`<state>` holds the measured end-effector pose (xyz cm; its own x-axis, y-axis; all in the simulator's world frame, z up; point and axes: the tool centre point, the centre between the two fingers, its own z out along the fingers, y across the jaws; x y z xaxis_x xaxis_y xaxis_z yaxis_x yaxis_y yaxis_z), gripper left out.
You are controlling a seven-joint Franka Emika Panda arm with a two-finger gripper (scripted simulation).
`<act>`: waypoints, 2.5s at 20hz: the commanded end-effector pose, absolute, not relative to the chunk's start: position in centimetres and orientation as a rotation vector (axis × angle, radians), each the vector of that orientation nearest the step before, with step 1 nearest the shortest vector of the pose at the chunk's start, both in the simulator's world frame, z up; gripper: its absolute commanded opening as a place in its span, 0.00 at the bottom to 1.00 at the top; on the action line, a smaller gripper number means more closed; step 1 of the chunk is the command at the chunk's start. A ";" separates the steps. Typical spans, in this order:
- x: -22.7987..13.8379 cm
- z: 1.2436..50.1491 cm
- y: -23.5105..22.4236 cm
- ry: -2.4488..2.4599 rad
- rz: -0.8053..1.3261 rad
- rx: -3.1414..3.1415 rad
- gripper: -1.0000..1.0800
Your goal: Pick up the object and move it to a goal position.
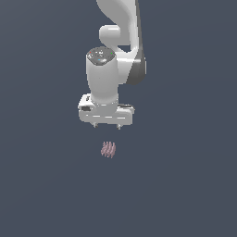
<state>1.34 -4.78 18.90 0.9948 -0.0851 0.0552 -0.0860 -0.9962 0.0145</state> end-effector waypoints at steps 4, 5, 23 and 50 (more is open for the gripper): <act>1.4 19.2 -4.6 -0.124 0.087 3.123 0.96; 1.5 19.4 -4.5 -0.117 0.089 3.124 0.96; 2.7 17.9 -4.2 -0.129 0.074 3.131 0.96; 4.7 7.7 -4.8 -0.278 -0.001 3.129 0.96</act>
